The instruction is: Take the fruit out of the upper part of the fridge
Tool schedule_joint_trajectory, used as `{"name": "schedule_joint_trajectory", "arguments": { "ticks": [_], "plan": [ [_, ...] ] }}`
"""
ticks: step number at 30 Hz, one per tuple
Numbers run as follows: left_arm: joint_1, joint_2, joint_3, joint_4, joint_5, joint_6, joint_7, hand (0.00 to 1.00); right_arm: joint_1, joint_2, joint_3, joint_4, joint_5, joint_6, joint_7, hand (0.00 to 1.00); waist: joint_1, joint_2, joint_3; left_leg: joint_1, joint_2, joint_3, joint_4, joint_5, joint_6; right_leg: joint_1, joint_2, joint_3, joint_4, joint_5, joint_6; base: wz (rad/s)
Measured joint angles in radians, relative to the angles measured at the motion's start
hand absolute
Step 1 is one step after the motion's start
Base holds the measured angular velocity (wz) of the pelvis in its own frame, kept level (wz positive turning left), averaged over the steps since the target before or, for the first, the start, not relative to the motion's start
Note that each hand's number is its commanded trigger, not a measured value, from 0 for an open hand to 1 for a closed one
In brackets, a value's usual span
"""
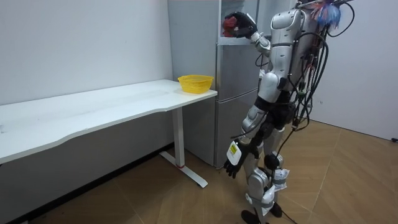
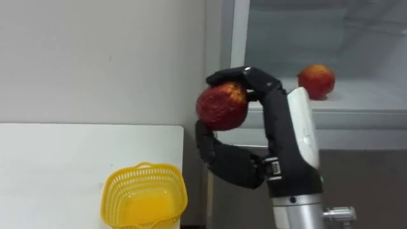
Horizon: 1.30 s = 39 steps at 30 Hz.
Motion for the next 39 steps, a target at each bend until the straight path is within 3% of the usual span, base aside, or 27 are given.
{"name": "schedule_joint_trajectory", "arguments": {
  "ticks": [2,7,10,14,17,30,36,38,39],
  "plan": [
    [-0.013,0.002,-0.014,0.000,0.000,0.000,-0.002,0.00,-0.007,-0.002,0.020,0.007,-0.014,0.000,0.022,1.00,0.013,-0.007,0.0058,-0.004,-0.003,-0.017,0.007,0.000,0.000,0.003,-0.003,-0.007,0.000,0.000,0.000,0.23],
    [-0.010,0.011,-0.013,-0.001,0.000,0.001,-0.028,0.00,-0.049,-0.003,0.041,0.085,-0.071,-0.013,0.045,1.00,0.035,-0.004,0.0115,-0.007,-0.006,-0.037,0.006,-0.001,0.002,0.011,-0.009,-0.035,-0.001,0.000,0.002,0.16],
    [-0.013,0.018,-0.014,-0.001,0.000,0.001,-0.032,0.00,-0.117,-0.006,0.045,0.209,-0.092,-0.025,0.054,1.00,0.037,-0.005,0.0126,-0.009,-0.008,-0.055,0.010,0.000,0.002,0.017,-0.011,-0.056,-0.003,0.000,0.003,0.16],
    [-0.011,0.017,-0.014,-0.006,0.001,-0.001,-0.021,0.00,-0.140,-0.018,0.043,0.358,-0.096,0.000,0.057,1.00,0.060,-0.013,0.0148,-0.022,-0.008,-0.065,0.018,0.000,0.001,0.011,-0.011,-0.059,-0.002,-0.001,0.004,0.09],
    [-0.010,0.018,-0.013,-0.007,0.005,0.004,-0.023,0.00,-0.140,-0.026,0.042,0.392,-0.098,0.013,0.058,1.00,0.068,-0.021,0.0219,-0.043,-0.011,-0.086,0.031,0.000,0.001,0.004,-0.014,-0.079,-0.002,-0.001,0.004,0.17],
    [0.005,0.029,-0.006,-0.057,0.010,0.020,-0.066,0.00,-0.202,-0.032,0.043,0.590,-0.054,0.022,0.060,1.00,0.128,-0.037,0.0137,-0.054,-0.024,-0.123,0.033,0.004,0.004,0.015,-0.024,-0.118,-0.016,-0.005,0.010,0.10],
    [0.033,0.033,0.008,-0.089,0.011,0.020,-0.092,0.00,-0.202,-0.042,0.044,0.593,-0.052,0.027,0.060,1.00,0.128,-0.034,0.0190,-0.043,-0.025,-0.132,0.031,0.004,0.004,0.028,-0.025,-0.128,-0.017,-0.005,0.010,0.04],
    [0.035,0.033,0.008,-0.093,0.011,0.021,-0.098,0.00,-0.202,-0.042,0.044,0.594,-0.050,0.027,0.060,0.00,0.128,-0.033,0.0201,-0.040,-0.025,-0.132,0.029,0.004,0.004,0.030,-0.025,-0.130,-0.017,-0.006,0.011,0.00],
    [0.036,0.035,0.008,-0.099,0.012,0.020,-0.100,0.00,-0.202,-0.042,0.045,0.594,-0.049,0.028,0.060,0.00,0.127,-0.034,0.0208,-0.040,-0.025,-0.132,0.029,0.004,0.004,0.030,-0.025,-0.130,-0.017,-0.006,0.012,0.00]
  ]
}}
